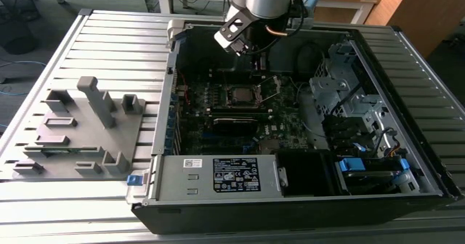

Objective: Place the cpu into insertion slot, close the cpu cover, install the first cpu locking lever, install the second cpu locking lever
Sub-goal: 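Close the cpu cover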

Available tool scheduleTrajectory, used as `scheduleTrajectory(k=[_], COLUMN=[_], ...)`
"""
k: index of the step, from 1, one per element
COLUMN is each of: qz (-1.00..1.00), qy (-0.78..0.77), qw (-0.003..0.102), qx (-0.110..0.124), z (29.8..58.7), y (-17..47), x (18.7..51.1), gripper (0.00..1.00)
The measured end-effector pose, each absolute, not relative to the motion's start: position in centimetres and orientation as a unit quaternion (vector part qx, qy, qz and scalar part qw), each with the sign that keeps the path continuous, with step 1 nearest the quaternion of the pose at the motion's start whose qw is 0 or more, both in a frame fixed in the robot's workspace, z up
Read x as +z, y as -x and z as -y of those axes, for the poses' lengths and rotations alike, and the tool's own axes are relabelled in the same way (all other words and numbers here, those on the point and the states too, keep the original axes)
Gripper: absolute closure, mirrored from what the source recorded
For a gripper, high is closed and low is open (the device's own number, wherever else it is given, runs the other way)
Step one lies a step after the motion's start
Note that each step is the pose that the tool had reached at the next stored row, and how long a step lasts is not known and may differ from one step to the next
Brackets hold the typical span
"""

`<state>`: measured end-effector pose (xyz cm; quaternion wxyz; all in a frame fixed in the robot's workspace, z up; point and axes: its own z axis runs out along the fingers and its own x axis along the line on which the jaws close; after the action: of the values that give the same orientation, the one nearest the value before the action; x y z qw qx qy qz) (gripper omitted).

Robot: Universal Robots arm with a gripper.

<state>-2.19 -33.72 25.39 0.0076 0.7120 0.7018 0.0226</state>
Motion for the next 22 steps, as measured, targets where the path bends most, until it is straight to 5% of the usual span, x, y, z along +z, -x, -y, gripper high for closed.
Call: scheduleTrajectory(k=[22], qz=[-0.702], qy=[-0.712], qw=[0.007], qx=[0.022], z=[33.7], y=[0.6], x=[26.2], gripper=[0.89])
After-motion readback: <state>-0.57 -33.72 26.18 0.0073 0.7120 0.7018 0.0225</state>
